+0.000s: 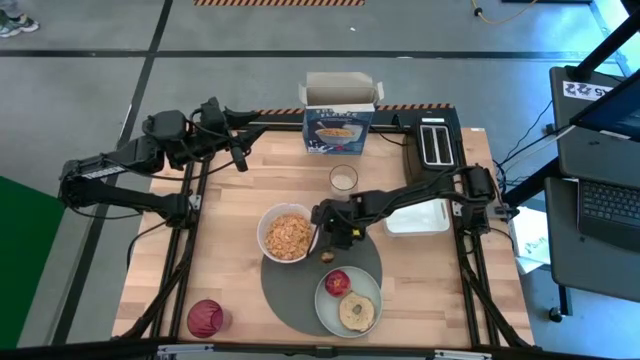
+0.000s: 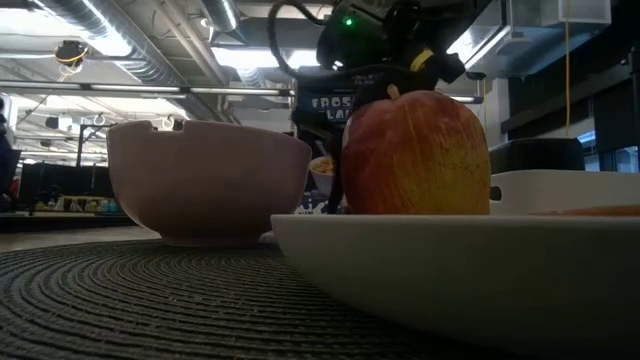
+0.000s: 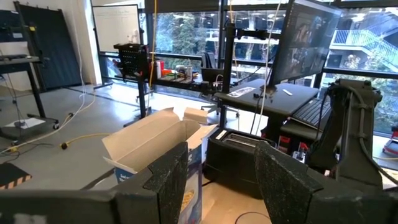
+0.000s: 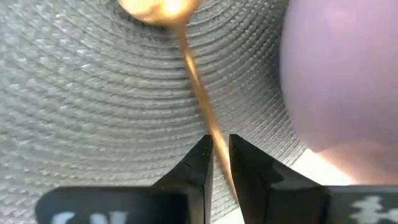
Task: Arrange a breakfast setting
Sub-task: Return to Home Position
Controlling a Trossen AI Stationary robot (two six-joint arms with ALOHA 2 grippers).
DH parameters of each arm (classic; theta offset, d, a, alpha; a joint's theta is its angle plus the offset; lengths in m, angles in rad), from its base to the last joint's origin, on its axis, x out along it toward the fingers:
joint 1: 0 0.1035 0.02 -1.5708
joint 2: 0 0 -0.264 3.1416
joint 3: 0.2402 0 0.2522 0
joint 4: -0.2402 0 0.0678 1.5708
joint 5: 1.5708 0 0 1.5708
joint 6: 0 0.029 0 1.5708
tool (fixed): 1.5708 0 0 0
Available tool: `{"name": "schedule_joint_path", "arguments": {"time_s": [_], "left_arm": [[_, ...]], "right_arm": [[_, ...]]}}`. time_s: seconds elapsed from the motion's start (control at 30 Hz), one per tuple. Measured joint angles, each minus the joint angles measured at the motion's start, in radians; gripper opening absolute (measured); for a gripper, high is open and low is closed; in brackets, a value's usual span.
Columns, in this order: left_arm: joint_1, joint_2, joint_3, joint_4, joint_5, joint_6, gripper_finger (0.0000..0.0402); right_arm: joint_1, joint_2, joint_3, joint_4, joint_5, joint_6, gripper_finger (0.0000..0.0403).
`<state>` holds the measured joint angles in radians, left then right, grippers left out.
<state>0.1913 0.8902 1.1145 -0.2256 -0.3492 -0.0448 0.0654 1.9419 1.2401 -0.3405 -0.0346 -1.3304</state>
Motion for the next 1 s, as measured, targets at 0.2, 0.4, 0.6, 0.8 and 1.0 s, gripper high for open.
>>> {"name": "schedule_joint_path", "arguments": {"time_s": [0.2,0.4,0.6,0.8,1.0], "left_arm": [[0.0,0.0,0.0,0.003,0.0,0.003,0.0176],[0.0,0.0,0.0,0.003,0.0,0.002,0.0176],[0.002,0.023,0.0,0.003,0.093,0.006,0.0176],[0.063,0.116,-0.001,0.056,0.303,-0.023,0.0176],[0.136,0.108,-0.001,0.134,0.298,-0.082,0.0157]], "right_arm": [[0.001,-0.085,0.0,-0.085,0.009,0.046,0.0056],[0.007,-0.192,0.093,-0.243,0.008,0.209,0.0056],[-0.028,-0.246,0.224,-0.248,-0.151,0.566,0.0056],[-0.152,-0.315,0.239,-0.034,-0.283,0.727,0.0056],[-0.336,-0.453,0.224,0.11,-0.527,0.884,0.0056]]}}
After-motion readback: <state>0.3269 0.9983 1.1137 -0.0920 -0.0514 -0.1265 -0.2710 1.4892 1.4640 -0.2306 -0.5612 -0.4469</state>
